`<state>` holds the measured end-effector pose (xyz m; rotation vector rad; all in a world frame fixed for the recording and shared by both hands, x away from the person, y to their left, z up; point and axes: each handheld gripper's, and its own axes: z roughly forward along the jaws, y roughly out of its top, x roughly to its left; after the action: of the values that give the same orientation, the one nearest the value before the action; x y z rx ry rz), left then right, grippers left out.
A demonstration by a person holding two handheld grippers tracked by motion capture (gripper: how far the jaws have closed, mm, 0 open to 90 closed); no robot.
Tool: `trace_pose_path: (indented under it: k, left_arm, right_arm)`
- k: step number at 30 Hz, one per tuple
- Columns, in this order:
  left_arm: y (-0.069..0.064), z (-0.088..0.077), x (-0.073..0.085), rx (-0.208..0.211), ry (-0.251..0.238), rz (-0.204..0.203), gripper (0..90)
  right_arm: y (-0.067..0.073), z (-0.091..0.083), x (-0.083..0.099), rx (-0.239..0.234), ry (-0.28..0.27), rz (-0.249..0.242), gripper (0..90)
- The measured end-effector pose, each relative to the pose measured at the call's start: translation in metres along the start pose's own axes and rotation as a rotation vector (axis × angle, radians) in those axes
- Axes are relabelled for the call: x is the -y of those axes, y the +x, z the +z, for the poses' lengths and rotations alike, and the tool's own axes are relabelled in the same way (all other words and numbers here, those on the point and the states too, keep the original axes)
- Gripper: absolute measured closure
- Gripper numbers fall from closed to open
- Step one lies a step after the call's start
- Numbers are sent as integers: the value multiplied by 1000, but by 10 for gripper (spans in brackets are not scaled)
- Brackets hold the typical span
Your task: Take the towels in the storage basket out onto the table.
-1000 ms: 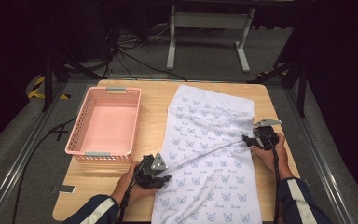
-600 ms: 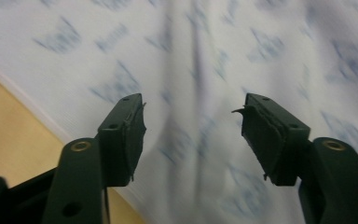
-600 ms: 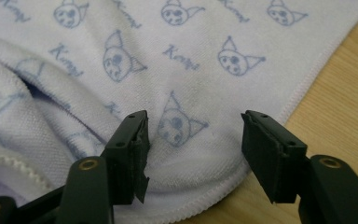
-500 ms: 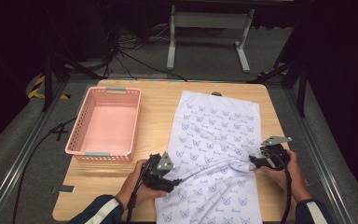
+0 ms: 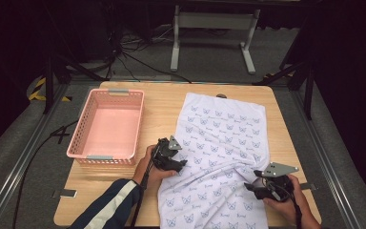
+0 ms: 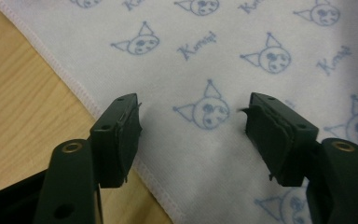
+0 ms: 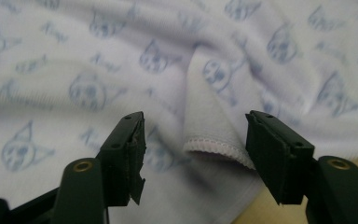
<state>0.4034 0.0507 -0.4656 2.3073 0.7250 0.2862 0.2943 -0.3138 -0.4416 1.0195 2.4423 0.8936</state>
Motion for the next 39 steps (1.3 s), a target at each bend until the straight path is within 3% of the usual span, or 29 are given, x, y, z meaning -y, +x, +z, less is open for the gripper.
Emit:
trace_pose_path:
  k: [2,6,11,12,13,15,17,18,21,23,24,25,26,27,28,29,31,32,34,37,39]
  left_arm:
    - [-1,-4,3,-12,11,21,364]
    - [1,-10,9,-27,13,11,363]
    - [2,-21,19,-35,37,-26,363]
    - [1,-23,21,-10,40,-29,425]
    - [-4,-27,24,30,47,2,440]
    - [-9,-30,25,35,64,10,456]
    - [-15,-33,26,51,88,29,456]
    - [-18,-34,27,67,91,31,456]
    - [-26,-37,26,44,106,62,429]
    - [-27,-39,24,21,66,50,350]
    - [-29,-42,22,38,26,50,353]
    - [-29,-42,22,38,26,50,336]
    - [-32,-42,19,59,-7,66,328]
    - [-35,-41,18,79,-7,64,328]
    - [-41,-41,17,102,-3,89,325]
    - [-48,-42,17,97,20,142,318]
    - [-59,-41,19,57,79,215,319]
    - [-59,-41,19,57,79,215,299]
    - [-61,-38,26,99,86,188,328]
    - [-61,-40,34,103,65,160,337]
    - [-61,-43,40,122,77,159,368]
  right_arm:
    - [5,1,11,31,67,-16,370]
    - [7,-12,29,24,51,19,372]
    - [13,-30,46,42,70,9,369]
    - [11,-38,54,37,90,47,342]
    - [8,-40,57,23,87,64,342]
    - [5,-41,60,5,94,84,338]
    - [2,-42,58,-1,100,86,359]
    - [-2,-43,57,2,78,88,370]
    - [-14,-43,47,52,9,118,381]
    - [-18,-41,37,56,-21,132,372]
    - [-17,-39,34,55,-27,122,372]
    - [-16,-35,28,51,-37,97,373]
    - [-15,-28,22,67,-39,81,375]
    - [-15,-24,19,81,-40,70,377]
    - [-17,-19,14,83,-40,72,378]
    - [-18,-13,9,81,-35,74,381]
    - [-21,-2,-1,101,-30,53,389]
    - [-21,-2,-1,101,-30,53,389]
    - [-30,10,-10,109,-29,75,408]
    - [-39,23,-16,132,-3,61,419]
    - [-43,29,-14,99,23,82,408]
